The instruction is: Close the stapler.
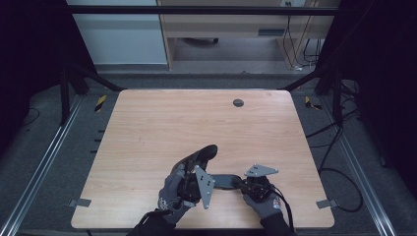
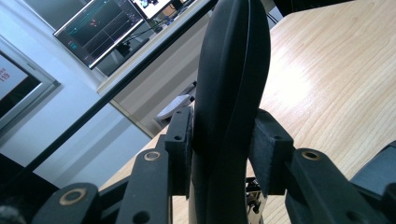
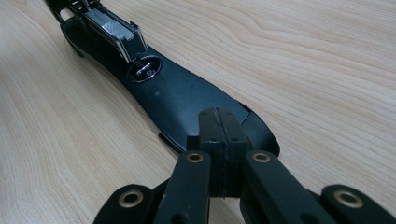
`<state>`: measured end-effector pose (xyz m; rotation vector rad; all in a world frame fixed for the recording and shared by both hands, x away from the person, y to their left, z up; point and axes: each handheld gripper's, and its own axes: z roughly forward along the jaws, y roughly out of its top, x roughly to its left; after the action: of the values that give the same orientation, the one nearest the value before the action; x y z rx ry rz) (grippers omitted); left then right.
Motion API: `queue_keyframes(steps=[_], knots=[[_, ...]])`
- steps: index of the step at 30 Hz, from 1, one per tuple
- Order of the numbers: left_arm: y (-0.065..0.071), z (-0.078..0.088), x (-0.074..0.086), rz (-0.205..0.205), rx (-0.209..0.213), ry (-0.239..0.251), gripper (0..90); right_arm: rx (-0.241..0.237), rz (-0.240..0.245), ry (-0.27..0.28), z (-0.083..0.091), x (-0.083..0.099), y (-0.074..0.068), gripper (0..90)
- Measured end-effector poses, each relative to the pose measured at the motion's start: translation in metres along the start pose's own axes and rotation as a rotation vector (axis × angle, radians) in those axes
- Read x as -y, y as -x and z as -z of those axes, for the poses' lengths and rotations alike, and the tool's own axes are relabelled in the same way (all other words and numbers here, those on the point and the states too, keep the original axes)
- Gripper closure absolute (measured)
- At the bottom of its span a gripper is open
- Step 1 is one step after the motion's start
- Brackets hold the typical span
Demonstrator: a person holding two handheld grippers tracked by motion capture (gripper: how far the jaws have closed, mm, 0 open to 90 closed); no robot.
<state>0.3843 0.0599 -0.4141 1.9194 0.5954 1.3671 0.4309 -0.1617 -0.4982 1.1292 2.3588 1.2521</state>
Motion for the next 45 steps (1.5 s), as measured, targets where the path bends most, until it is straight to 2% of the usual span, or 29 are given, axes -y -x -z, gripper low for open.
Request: queue_keyframes(steps=[11, 20, 45], knots=[[0.010, -0.005, -0.003, -0.069, 0.003, -0.021, 62.3, -0.002, -0.001, 0.006, 0.000, 0.000, 0.001, 90.0], [0.024, -0.008, -0.003, -0.130, 0.003, -0.025, 61.6, 0.002, -0.001, 0.004, 0.000, 0.000, 0.000, 90.0], [0.049, -0.014, -0.002, -0.267, -0.014, -0.050, 61.6, -0.005, -0.009, 0.006, 0.000, 0.000, 0.001, 90.0]])
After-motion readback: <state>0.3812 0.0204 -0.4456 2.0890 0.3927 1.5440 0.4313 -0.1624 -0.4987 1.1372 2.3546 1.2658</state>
